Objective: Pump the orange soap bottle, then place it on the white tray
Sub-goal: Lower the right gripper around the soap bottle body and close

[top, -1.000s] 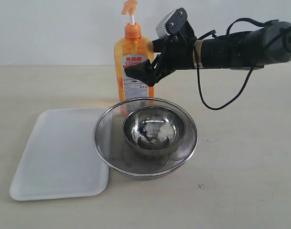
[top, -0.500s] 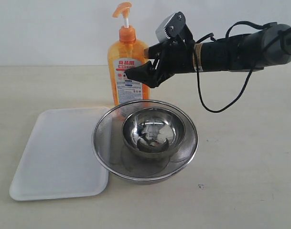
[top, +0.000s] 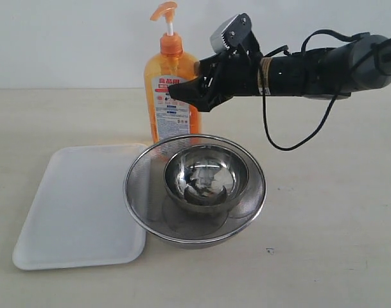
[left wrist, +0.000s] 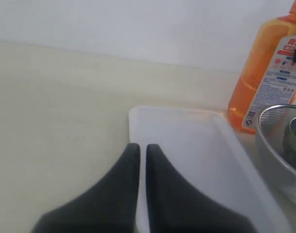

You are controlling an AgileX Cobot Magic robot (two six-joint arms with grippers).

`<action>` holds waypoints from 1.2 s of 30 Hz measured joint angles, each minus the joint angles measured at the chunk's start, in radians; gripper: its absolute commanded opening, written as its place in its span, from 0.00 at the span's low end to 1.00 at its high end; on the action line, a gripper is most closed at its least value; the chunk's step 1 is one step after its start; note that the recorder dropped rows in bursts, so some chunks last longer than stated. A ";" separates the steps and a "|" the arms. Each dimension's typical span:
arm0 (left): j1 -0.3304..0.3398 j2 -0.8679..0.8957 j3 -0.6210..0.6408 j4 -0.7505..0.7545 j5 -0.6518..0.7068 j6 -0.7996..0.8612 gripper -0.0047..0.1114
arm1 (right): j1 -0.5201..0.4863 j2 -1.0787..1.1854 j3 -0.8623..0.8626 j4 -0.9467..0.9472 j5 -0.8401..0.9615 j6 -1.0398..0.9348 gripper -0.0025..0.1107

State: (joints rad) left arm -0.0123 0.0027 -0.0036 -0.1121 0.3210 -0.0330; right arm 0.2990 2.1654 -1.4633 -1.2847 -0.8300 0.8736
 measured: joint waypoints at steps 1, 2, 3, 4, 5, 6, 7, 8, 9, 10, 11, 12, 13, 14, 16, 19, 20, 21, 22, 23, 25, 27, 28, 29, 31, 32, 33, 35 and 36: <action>0.000 0.000 0.000 0.000 0.000 0.000 0.08 | 0.003 0.000 0.000 0.011 0.008 0.000 0.03; 0.000 0.000 0.000 0.000 0.000 0.000 0.08 | 0.003 0.000 0.000 0.024 0.019 -0.002 0.03; 0.000 0.000 0.000 0.000 0.000 0.000 0.08 | 0.005 0.000 0.000 0.035 0.030 -0.008 0.03; 0.000 0.000 0.000 0.000 0.000 0.000 0.08 | 0.005 0.000 0.000 0.047 0.044 -0.020 0.03; 0.000 0.000 0.000 0.000 0.000 0.000 0.08 | 0.005 0.000 0.000 0.060 0.059 -0.033 0.03; 0.000 0.000 0.000 0.000 0.000 0.000 0.08 | 0.005 0.000 0.000 0.072 0.074 -0.042 0.03; 0.000 0.000 0.000 0.000 0.000 0.000 0.08 | 0.005 0.000 0.000 0.082 0.087 -0.054 0.03; 0.000 0.000 0.000 0.000 0.000 0.000 0.08 | 0.005 0.000 0.000 0.093 0.096 -0.057 0.03; 0.000 0.000 0.000 0.000 0.000 0.000 0.08 | 0.005 0.000 0.000 0.100 0.101 -0.064 0.03; 0.000 0.000 0.000 0.000 0.000 0.000 0.08 | 0.005 0.000 0.000 0.110 0.106 -0.070 0.03; 0.000 0.000 0.000 0.000 0.000 0.000 0.08 | 0.005 0.000 0.000 0.115 0.107 -0.078 0.03; 0.000 0.000 0.000 0.000 0.000 0.000 0.08 | 0.005 0.000 0.000 0.120 0.112 -0.085 0.03; 0.000 0.000 0.000 0.000 0.000 0.000 0.08 | 0.006 0.000 0.000 0.134 0.124 -0.094 0.03; 0.000 0.000 0.000 0.000 0.000 0.000 0.08 | 0.007 0.000 0.000 0.143 0.131 -0.098 0.03; 0.000 0.000 0.000 0.000 0.000 0.000 0.08 | 0.007 0.000 0.000 0.161 0.150 -0.105 0.03; 0.000 0.000 0.000 0.000 0.000 0.000 0.08 | 0.007 0.000 0.000 0.171 0.163 -0.105 0.11; 0.000 0.000 0.000 0.000 0.000 0.000 0.08 | 0.007 0.000 0.000 0.171 0.163 -0.105 0.18; 0.000 0.000 0.000 0.000 0.000 0.000 0.08 | 0.007 0.000 0.000 0.171 0.163 -0.105 0.27; 0.000 0.000 0.000 0.000 0.000 0.000 0.08 | 0.007 0.000 0.000 0.171 0.159 -0.105 0.36; 0.000 0.000 0.000 0.000 0.000 0.000 0.08 | 0.007 0.000 0.000 0.171 0.157 -0.105 0.49; 0.000 0.000 0.000 0.000 0.000 0.000 0.08 | 0.007 0.000 0.000 0.171 0.154 -0.105 0.73; 0.000 0.000 0.000 0.000 0.000 0.000 0.08 | 0.007 0.000 0.000 0.171 0.150 -0.103 0.95; 0.000 0.000 0.000 0.000 0.000 0.000 0.08 | 0.007 0.000 0.000 0.178 0.146 -0.103 0.94; 0.000 0.000 0.000 0.000 0.000 0.000 0.08 | 0.007 0.000 0.000 0.183 0.146 -0.103 0.93; 0.000 0.000 0.000 0.000 0.000 0.000 0.08 | 0.007 0.000 0.000 0.185 0.156 -0.103 0.92; 0.000 0.000 0.000 0.000 0.000 0.000 0.08 | 0.007 0.000 0.000 0.187 0.158 -0.103 0.92; 0.000 0.000 0.000 0.000 0.000 0.000 0.08 | 0.007 0.000 0.000 0.188 0.158 -0.108 0.92; 0.000 0.000 0.000 0.000 0.000 0.000 0.08 | 0.007 0.000 0.000 0.191 0.147 -0.114 0.92; 0.000 0.000 0.000 0.000 0.000 0.000 0.08 | 0.007 0.000 0.000 0.200 0.143 -0.119 0.92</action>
State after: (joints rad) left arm -0.0123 0.0027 -0.0036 -0.1121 0.3210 -0.0330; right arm 0.3063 2.1654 -1.4633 -1.0850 -0.6872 0.7547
